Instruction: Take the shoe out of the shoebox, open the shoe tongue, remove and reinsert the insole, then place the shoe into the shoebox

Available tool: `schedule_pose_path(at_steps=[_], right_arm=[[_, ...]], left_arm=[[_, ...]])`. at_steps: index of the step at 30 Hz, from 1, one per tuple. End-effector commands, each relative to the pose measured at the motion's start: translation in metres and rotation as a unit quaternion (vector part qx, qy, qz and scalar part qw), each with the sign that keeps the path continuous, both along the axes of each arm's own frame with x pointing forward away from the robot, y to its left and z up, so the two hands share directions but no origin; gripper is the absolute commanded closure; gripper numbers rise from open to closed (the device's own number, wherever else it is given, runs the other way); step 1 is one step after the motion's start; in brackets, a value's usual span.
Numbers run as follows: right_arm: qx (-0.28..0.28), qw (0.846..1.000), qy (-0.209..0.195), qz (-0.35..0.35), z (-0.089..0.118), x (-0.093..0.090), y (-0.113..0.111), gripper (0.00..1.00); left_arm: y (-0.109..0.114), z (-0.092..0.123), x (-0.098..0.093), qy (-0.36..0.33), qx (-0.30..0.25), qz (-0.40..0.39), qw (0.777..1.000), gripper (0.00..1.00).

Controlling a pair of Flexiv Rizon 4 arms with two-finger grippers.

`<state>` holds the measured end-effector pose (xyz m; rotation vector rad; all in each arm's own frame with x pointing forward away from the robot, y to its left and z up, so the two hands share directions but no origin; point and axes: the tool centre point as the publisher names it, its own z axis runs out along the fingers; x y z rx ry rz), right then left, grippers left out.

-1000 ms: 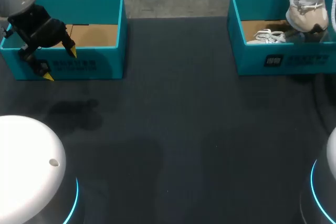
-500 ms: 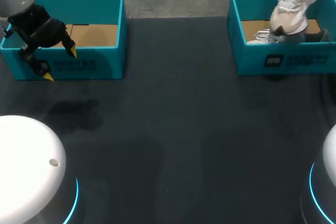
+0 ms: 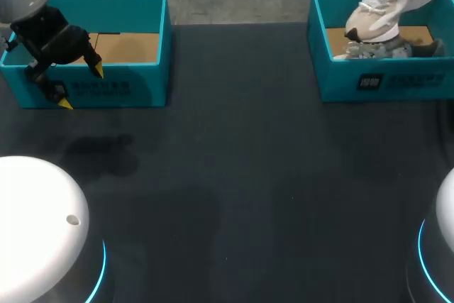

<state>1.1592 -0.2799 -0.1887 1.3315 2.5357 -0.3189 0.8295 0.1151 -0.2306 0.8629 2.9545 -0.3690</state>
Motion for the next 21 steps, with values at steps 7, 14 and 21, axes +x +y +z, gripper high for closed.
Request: schedule_pose_path(at_steps=[7,14,21], right_arm=[[0.015,0.984,-0.055,-0.17,0.006,-0.02,-0.021,1.0],[0.02,0.954,-0.084,-0.288,-0.003,-0.05,-0.018,1.0],[0.01,0.93,-0.093,-0.356,-0.001,-0.061,-0.013,1.0]], left_arm=[[0.0,0.0,0.0,0.001,0.002,0.0,1.0,0.0],[0.0,0.0,0.0,0.001,0.002,0.0,1.0,0.0],[0.0,0.0,0.0,0.001,0.002,0.0,1.0,0.0]])
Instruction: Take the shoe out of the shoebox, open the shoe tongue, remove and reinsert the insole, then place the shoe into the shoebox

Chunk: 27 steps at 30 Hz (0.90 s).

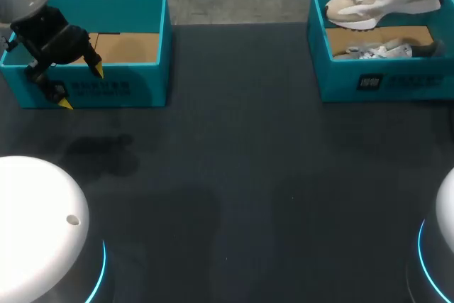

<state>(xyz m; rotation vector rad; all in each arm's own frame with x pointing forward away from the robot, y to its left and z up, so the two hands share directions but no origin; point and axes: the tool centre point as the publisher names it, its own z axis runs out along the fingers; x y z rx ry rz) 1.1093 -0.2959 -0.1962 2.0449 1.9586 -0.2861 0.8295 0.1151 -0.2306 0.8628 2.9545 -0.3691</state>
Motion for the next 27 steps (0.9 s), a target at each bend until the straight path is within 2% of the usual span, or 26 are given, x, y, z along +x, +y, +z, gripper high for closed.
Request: schedule_pose_path(at_steps=[1,18,27], right_arm=[[-0.004,0.998,-0.02,-0.055,0.006,-0.011,0.003,1.0],[-0.004,0.998,-0.02,-0.055,0.006,-0.011,0.003,1.0],[-0.005,0.997,-0.019,-0.078,-0.014,-0.024,-0.013,1.0]], left_arm=[[0.0,0.0,0.0,0.001,0.002,0.0,1.0,0.0],[0.0,0.0,0.0,0.001,0.002,0.0,1.0,0.0],[0.0,0.0,0.0,0.001,0.002,0.0,1.0,0.0]])
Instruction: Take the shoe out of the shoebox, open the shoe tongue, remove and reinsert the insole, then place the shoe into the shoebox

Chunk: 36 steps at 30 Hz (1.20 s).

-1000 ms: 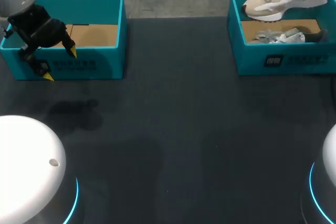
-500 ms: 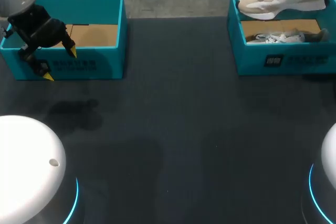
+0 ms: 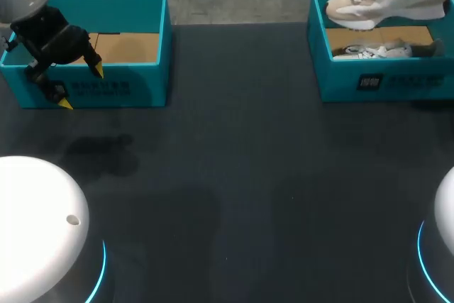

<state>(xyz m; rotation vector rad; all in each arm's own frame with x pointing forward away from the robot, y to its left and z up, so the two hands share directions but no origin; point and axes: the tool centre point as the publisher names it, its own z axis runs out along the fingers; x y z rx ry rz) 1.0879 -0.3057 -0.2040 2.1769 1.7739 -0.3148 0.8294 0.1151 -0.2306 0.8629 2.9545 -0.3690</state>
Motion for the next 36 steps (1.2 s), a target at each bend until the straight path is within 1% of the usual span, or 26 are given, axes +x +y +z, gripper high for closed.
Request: schedule_pose_path(at_steps=[1,10,15,29,36], right_arm=[[0.014,1.0,-0.011,0.0,-0.008,-0.004,-0.005,1.0],[0.012,1.0,-0.006,-0.004,-0.016,-0.005,-0.007,1.0],[0.022,1.0,-0.006,-0.007,-0.026,-0.006,-0.006,1.0],[0.023,1.0,-0.013,-0.007,-0.035,0.014,-0.013,1.0],[0.026,0.999,-0.019,-0.008,-0.037,0.018,-0.014,1.0]], left_arm=[[0.0,0.0,0.0,0.001,0.002,0.0,1.0,0.0],[0.0,0.0,0.0,0.001,0.002,0.0,1.0,0.0],[0.0,0.0,0.0,0.001,0.002,0.0,1.0,0.0],[0.0,0.0,0.0,0.001,0.002,0.0,1.0,0.0],[0.0,0.0,0.0,0.001,0.002,0.0,1.0,0.0]])
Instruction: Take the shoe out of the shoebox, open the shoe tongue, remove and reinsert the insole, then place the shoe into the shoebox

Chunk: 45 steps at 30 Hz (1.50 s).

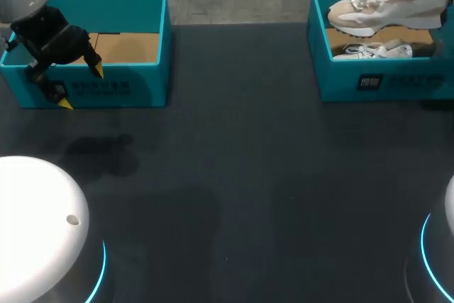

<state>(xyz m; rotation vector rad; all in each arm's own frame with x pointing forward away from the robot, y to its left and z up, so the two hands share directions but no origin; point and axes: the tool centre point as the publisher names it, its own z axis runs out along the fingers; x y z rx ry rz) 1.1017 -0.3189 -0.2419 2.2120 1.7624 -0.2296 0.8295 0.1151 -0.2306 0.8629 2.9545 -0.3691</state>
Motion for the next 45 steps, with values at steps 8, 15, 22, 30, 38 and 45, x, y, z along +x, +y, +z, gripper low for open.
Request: schedule_pose_path(at_steps=[8,15,22,30,38,45], right_arm=[[0.002,1.0,0.003,-0.001,0.001,0.004,-0.001,1.0],[0.001,1.0,-0.008,-0.001,-0.005,0.006,-0.002,1.0],[0.0,1.0,-0.016,-0.005,-0.019,0.014,-0.007,1.0],[-0.002,1.0,-0.017,0.003,-0.03,0.023,-0.009,1.0],[-0.002,1.0,-0.018,0.006,-0.035,0.029,-0.011,1.0],[0.003,1.0,-0.017,0.008,-0.041,0.033,-0.008,1.0]], left_arm=[[0.0,0.0,0.0,0.001,0.002,0.0,1.0,0.0],[0.0,0.0,0.0,0.001,0.002,0.0,1.0,0.0],[0.0,0.0,0.0,0.001,0.002,0.0,1.0,0.0],[0.0,0.0,0.0,0.001,0.002,0.0,1.0,0.0],[0.0,0.0,0.0,0.001,0.002,0.0,1.0,0.0],[0.0,0.0,0.0,0.001,0.002,0.0,1.0,0.0]])
